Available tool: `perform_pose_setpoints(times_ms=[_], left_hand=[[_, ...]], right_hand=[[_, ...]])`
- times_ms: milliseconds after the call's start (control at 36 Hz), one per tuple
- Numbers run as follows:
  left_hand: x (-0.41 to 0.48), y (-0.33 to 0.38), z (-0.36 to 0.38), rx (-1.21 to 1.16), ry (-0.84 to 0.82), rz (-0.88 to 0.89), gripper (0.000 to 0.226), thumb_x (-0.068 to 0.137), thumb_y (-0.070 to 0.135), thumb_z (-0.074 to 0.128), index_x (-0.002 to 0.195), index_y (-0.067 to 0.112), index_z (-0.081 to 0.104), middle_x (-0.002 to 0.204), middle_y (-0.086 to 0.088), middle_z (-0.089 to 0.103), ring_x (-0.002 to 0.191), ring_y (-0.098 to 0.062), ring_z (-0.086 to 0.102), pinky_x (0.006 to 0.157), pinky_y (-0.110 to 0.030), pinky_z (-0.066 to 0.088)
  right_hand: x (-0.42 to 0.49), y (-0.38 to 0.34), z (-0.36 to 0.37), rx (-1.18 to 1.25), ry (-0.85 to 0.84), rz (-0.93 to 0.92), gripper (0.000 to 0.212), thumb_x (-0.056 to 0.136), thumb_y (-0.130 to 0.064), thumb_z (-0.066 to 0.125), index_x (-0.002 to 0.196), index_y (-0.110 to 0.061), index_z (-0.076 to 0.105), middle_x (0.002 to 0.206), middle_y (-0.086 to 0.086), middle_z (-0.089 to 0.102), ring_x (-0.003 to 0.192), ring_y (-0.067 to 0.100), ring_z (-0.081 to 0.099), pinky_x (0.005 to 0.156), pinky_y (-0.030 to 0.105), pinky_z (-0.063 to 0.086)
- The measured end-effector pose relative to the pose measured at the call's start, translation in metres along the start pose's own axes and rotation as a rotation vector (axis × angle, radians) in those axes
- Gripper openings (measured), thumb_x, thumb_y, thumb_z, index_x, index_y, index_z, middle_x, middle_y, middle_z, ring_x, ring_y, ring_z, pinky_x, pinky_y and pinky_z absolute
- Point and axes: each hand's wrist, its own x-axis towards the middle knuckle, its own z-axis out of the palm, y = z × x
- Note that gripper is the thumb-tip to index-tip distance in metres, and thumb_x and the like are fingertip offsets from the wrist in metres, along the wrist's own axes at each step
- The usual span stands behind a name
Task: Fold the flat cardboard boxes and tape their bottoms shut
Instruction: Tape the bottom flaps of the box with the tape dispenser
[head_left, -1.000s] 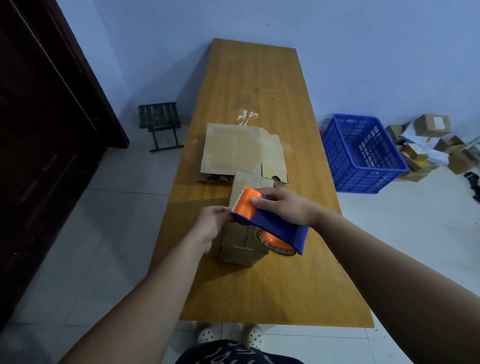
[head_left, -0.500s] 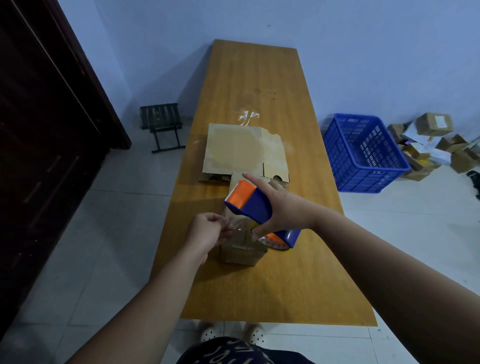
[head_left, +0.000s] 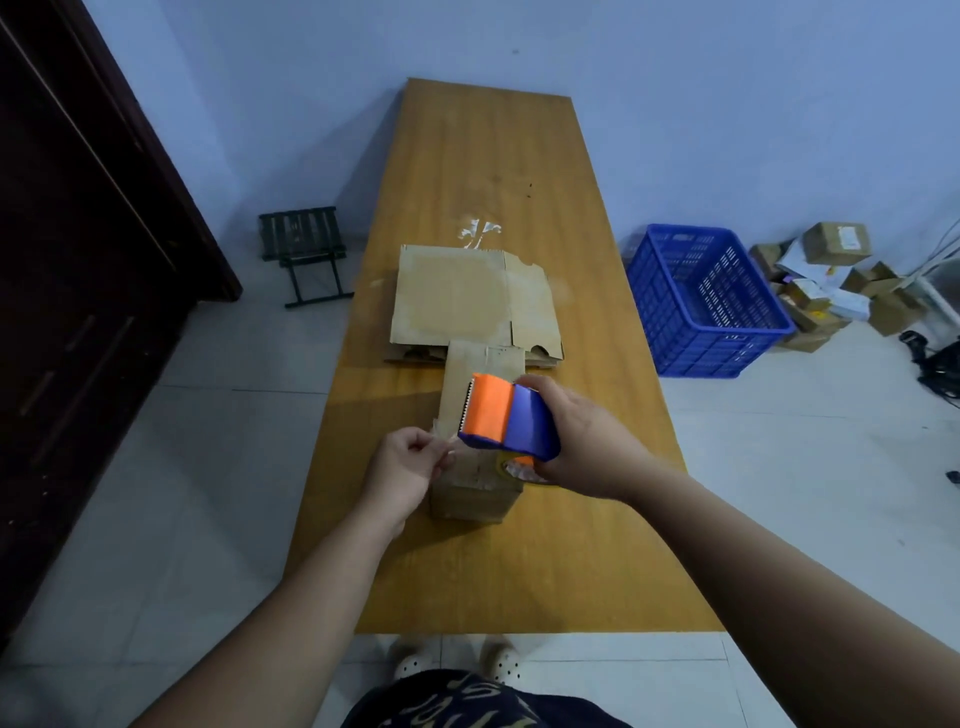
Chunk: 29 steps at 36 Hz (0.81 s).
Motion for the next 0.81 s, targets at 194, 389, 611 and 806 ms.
perform_pose_setpoints(times_ms=[194,389,611,806], left_hand=[[0.003,0.002,0.003,-0.040,0.072,-0.043,0.016,0.095,0.015,0.054,0.086,0.011,0.066,0.085,-0.006,0.069,0.088,-0.020,0.065,0.080,-0.032,0.053],[0.000,-0.003,-0.001,-0.022,0.031,0.010,0.015,0.095,0.015,0.056,0.087,0.010,0.068,0.090,-0.006,0.070,0.090,-0.020,0.064,0.080,-0.032,0.053],[-0.012,-0.011,0.006,0.280,0.208,0.123,0.016,0.096,0.027,0.055,0.088,0.016,0.064,0.081,0.004,0.063,0.072,-0.009,0.056,0.053,-0.022,0.036],[-0.011,-0.022,-0.001,0.134,0.198,0.127,0.017,0.093,0.024,0.060,0.085,0.012,0.069,0.082,0.002,0.067,0.079,-0.006,0.058,0.061,-0.020,0.040]], right_hand=[[-0.012,0.017,0.003,0.196,0.057,0.071,0.054,0.076,-0.023,0.079,0.116,-0.021,0.042,0.101,-0.005,0.057,0.087,0.010,0.056,0.078,0.036,0.052],[-0.029,0.025,0.025,0.547,0.207,0.214,0.062,0.080,-0.003,0.073,0.115,-0.037,0.035,0.102,-0.014,0.055,0.089,0.011,0.061,0.064,0.022,0.055],[-0.028,0.021,0.035,0.523,0.276,0.223,0.058,0.084,-0.010,0.072,0.117,-0.036,0.032,0.104,-0.013,0.055,0.093,0.010,0.060,0.079,0.034,0.055],[-0.029,0.006,0.035,0.564,0.342,0.187,0.057,0.083,-0.008,0.072,0.115,-0.040,0.037,0.104,-0.021,0.054,0.096,-0.010,0.054,0.070,0.007,0.047]])
